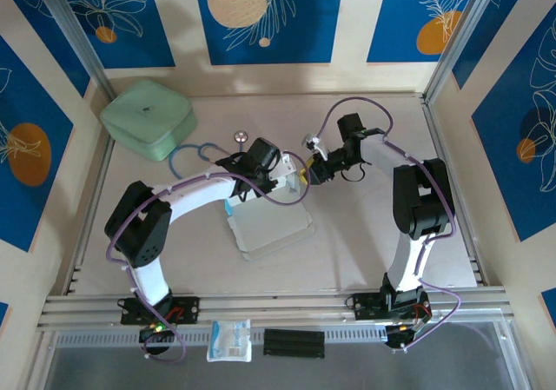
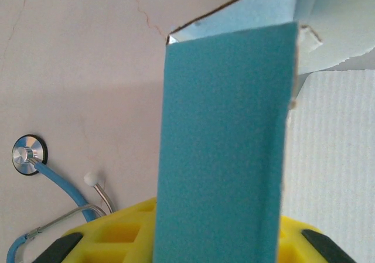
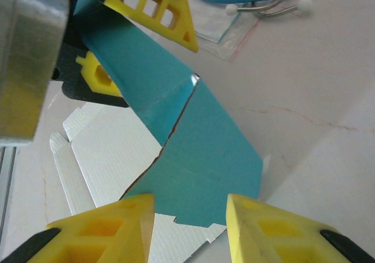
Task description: Fold the paper box
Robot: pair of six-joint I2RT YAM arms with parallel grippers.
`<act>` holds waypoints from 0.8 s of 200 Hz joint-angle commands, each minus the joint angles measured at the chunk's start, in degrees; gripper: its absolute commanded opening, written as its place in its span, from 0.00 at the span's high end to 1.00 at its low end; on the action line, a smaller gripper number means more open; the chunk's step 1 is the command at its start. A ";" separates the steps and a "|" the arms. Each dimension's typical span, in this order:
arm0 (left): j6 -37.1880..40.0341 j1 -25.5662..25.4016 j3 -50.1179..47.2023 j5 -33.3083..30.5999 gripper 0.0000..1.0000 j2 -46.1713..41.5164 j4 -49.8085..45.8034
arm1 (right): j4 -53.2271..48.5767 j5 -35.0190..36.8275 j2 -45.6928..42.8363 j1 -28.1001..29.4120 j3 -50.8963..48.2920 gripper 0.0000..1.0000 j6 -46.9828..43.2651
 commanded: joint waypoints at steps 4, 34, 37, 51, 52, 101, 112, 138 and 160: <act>0.04 -0.63 0.14 1.14 0.74 2.38 -0.14 | -5.40 -4.46 0.24 1.97 2.58 0.63 -6.01; 0.22 -0.72 0.09 1.12 0.74 2.48 -0.04 | -6.56 -2.31 2.09 3.92 4.58 0.63 -8.21; 0.32 -0.79 0.08 1.10 0.74 2.45 0.08 | -6.47 -1.89 2.18 4.10 4.68 0.63 -8.29; 0.55 -0.87 -0.17 1.31 0.74 2.48 0.30 | -6.15 -0.42 2.63 5.17 5.25 0.64 -8.97; 0.56 -0.84 -0.18 1.29 0.74 2.48 0.26 | -6.11 -0.34 2.68 5.24 5.28 0.64 -9.06; 0.79 -0.84 -1.96 2.03 0.74 1.71 2.64 | -5.19 0.16 4.03 7.38 7.16 0.66 -10.41; 1.65 -0.86 -2.63 2.06 0.74 1.45 2.99 | -5.10 0.51 4.13 7.63 7.37 0.67 -11.14; 5.03 -0.45 -5.33 1.58 0.75 0.77 4.43 | -5.21 5.70 3.41 8.29 5.99 0.68 -14.33; 5.78 0.37 -7.56 2.60 0.75 -0.33 5.98 | -3.60 7.04 2.13 7.56 3.65 0.65 -14.98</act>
